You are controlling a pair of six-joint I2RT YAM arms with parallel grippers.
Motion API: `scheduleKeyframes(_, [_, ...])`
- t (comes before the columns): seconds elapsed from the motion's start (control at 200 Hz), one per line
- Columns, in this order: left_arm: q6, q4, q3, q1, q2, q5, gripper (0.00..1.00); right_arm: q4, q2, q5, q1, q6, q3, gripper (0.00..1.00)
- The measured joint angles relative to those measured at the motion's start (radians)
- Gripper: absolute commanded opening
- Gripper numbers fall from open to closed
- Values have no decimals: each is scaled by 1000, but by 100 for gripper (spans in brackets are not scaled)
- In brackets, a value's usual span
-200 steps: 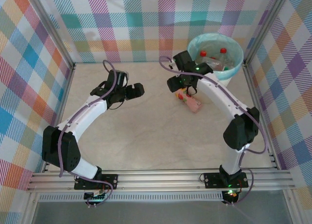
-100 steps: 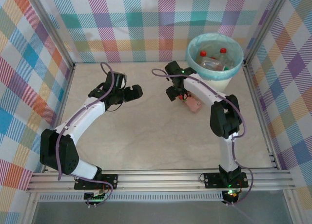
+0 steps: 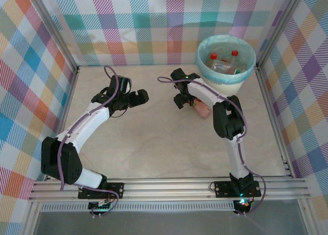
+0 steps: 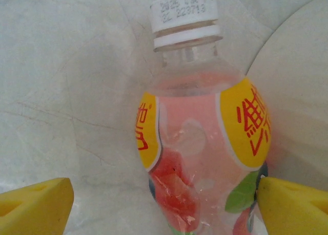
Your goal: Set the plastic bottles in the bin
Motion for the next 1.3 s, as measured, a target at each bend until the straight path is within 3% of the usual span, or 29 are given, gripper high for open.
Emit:
scheduleKeyframes(0.69, [5, 0, -6, 5, 0, 0, 93, -3, 70, 3, -1, -11, 90, 90])
scheduleKeyframes(0.86, [5, 0, -6, 7, 0, 0, 93, -4, 119, -54, -7, -22, 115, 90])
scheduleKeyframes(1.3, [8, 0, -6, 8, 7, 0, 93, -26, 150, -151, -13, 6, 150, 71])
